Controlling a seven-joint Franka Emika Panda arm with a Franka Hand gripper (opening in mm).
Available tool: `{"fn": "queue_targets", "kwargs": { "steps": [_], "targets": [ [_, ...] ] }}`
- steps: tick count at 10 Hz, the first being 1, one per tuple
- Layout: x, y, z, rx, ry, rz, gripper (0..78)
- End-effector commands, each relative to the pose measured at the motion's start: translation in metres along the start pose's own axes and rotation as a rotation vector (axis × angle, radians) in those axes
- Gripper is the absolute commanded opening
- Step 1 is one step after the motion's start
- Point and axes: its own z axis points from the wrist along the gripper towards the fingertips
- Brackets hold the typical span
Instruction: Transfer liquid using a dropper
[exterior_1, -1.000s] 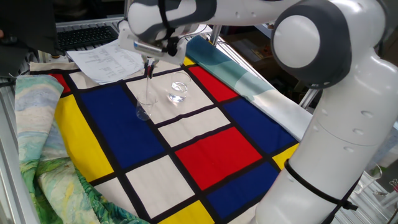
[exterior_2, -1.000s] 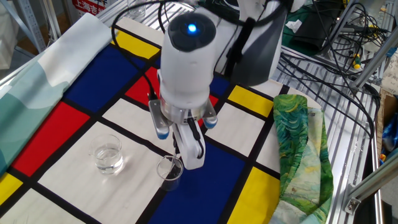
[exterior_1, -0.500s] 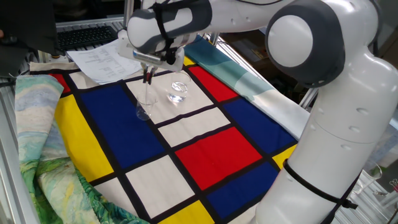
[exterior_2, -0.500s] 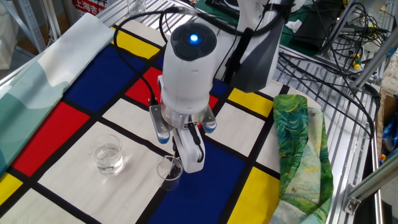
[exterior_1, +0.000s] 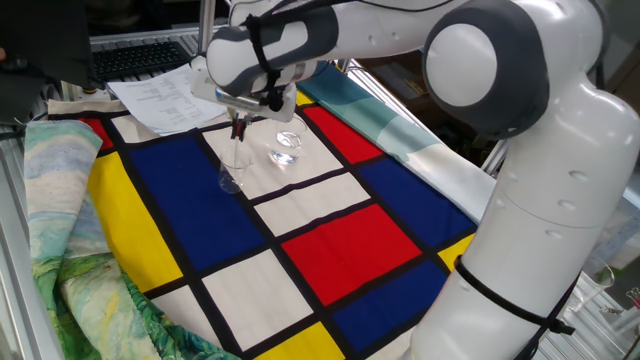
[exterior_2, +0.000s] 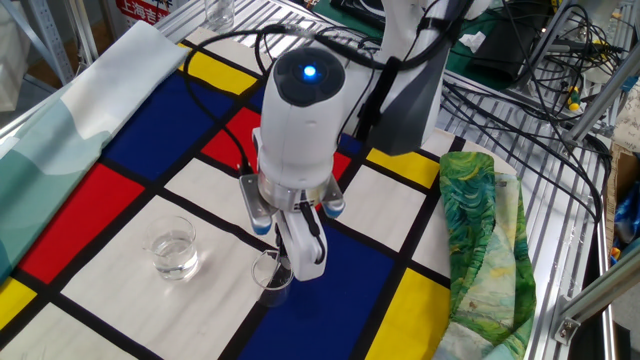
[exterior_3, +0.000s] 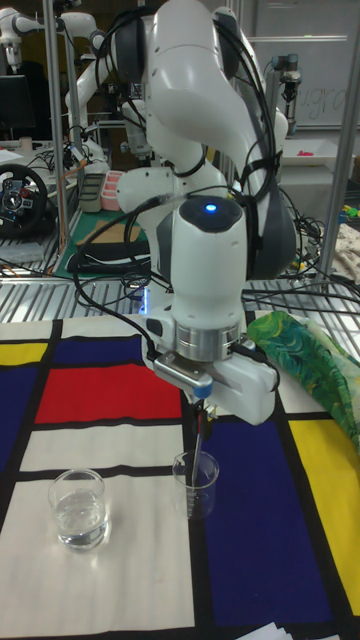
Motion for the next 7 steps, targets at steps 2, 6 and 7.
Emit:
{"fn": "queue_targets", "kwargs": {
  "steps": [2, 6, 7],
  "targets": [
    [0.001, -0.001, 0.01, -0.003, -0.012, -0.006, 1.3],
    [0.004, -0.001, 0.017, 0.043, -0.049, -0.016, 1.3],
    [0.005, -0.001, 0.017, 0.049, -0.053, -0.016, 1.3]
  ]
}}
